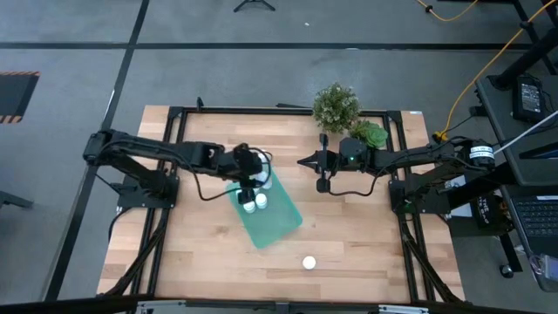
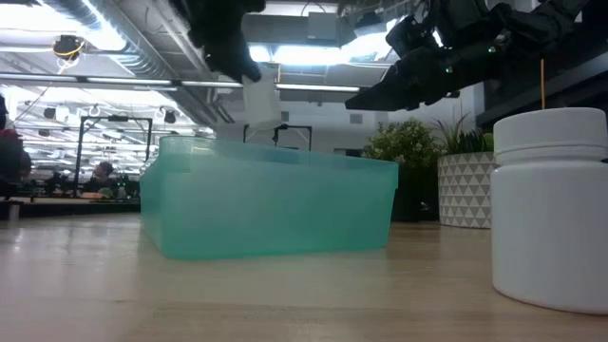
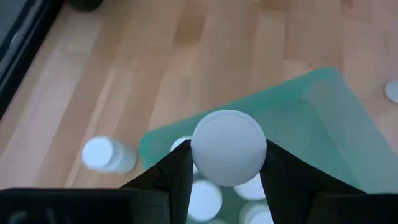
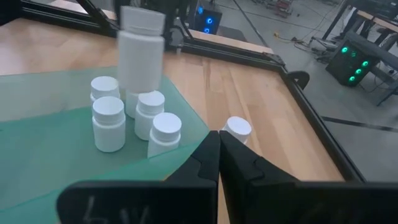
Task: Pick and place pill bottles into a basket
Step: Put the white medicine bottle into the green bin
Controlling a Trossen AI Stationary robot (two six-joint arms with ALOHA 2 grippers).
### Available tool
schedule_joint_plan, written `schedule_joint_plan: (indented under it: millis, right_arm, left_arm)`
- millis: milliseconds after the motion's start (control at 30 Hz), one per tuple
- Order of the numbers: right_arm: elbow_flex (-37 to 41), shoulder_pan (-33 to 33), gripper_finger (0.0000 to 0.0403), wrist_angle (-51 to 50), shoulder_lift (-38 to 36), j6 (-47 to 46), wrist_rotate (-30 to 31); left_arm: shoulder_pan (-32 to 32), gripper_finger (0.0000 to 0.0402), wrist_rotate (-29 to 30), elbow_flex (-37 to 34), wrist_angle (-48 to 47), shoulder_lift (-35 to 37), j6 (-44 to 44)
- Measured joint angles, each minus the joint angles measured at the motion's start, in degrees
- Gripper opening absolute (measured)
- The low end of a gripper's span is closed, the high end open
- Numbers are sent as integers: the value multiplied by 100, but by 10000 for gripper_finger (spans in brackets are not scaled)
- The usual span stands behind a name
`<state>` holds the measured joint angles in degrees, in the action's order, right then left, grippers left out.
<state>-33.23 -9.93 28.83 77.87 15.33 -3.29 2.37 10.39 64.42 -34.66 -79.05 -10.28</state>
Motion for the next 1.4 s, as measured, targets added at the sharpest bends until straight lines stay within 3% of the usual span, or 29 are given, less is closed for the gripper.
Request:
schedule_joint_plan:
  millis: [400,567,1400]
  right_arm:
    - [0,8,10,-127,0,0,0]
    - [0,13,10,-127,0,-4,-79]
    - [0,48,10,-126,0,-26,-283]
  left_arm:
    - [217,151,-36,1398,-1081,-1199,217]
    - [163,151,-262,1421,-1049,-1427,353]
    - [49,151,-243,1375,-611,-2066,506]
